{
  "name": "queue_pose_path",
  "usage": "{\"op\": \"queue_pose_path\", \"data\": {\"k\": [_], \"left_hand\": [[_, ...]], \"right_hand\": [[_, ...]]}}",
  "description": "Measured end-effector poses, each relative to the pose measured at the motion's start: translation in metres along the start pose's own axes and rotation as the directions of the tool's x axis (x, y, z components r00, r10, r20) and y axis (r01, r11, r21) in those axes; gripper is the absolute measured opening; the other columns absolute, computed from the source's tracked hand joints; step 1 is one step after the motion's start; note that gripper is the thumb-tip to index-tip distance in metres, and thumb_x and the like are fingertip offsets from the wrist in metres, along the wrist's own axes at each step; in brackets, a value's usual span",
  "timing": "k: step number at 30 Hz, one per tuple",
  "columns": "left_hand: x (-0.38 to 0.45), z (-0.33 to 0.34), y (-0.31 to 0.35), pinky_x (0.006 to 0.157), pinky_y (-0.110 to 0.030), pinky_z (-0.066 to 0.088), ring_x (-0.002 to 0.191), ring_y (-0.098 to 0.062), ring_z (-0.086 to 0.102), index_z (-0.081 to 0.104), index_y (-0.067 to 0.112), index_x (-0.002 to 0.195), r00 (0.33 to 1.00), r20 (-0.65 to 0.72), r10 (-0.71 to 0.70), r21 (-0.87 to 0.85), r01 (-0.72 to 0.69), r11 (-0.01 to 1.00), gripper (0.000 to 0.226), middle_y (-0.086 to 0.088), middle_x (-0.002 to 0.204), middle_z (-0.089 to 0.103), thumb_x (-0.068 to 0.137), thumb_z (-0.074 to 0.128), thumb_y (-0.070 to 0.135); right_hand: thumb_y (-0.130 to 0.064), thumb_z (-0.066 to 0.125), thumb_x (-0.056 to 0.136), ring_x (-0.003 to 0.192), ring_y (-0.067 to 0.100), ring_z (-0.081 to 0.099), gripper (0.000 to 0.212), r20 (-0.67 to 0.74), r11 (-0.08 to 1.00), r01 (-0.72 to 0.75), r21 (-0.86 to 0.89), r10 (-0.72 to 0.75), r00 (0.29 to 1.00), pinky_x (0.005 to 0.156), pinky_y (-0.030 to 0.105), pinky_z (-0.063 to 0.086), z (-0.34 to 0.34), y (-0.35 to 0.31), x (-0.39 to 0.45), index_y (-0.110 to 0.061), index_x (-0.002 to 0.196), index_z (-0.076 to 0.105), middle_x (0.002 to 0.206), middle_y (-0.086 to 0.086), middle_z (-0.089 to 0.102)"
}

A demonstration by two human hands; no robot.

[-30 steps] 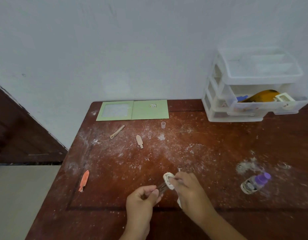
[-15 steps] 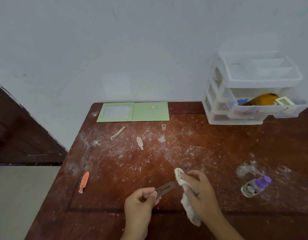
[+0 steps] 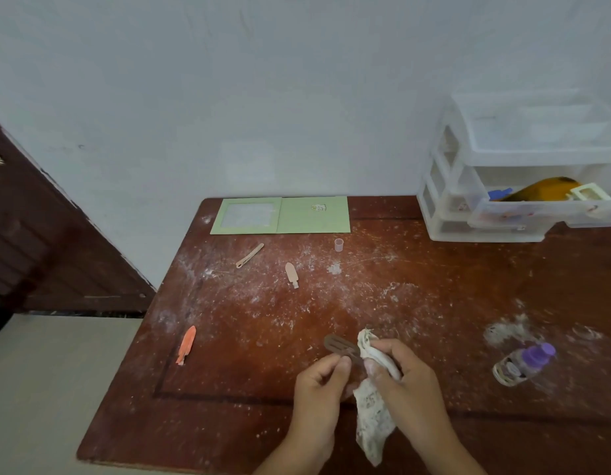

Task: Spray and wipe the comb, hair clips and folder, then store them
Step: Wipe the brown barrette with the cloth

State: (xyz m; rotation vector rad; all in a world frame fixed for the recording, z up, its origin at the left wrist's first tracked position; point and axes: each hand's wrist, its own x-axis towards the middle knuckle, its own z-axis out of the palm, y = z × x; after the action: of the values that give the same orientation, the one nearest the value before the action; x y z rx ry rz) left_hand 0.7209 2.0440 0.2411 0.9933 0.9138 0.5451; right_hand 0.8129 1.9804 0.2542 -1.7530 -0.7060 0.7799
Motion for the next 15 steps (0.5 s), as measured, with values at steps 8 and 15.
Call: {"op": "queue_pose_path", "data": {"k": [8,15], "left_hand": [[0.007,0.005,0.003,0.048,-0.021,0.049,0.045,-0.011,0.055,0.047,0.008,0.078,0.991,-0.136,0.002,0.202,0.026,0.979,0.025,-0.006,0.064,0.058,0.097,0.032,0.009],[-0.006,-0.006,0.005,0.043,-0.013,0.043,0.039,-0.001,0.052,0.057,0.01,0.093,0.999,0.016,-0.047,0.325,0.039,0.945,0.016,-0.003,0.064,0.053,0.093,0.043,0.003]], "right_hand": [[-0.004,0.063,0.082,0.086,-0.014,0.051,0.029,-0.078,0.955,0.196,-0.222,-0.218,0.973,0.073,0.006,0.043,-0.01,0.011,-0.003,-0.031,0.09,0.066,0.094,-0.018,0.055],[-0.021,0.042,0.087,0.095,0.01,0.041,0.023,0.318,0.562,0.63,-0.536,-0.557,0.767,0.077,0.013,0.037,-0.033,0.013,0.017,-0.028,0.105,0.055,0.103,0.005,0.052]]}}
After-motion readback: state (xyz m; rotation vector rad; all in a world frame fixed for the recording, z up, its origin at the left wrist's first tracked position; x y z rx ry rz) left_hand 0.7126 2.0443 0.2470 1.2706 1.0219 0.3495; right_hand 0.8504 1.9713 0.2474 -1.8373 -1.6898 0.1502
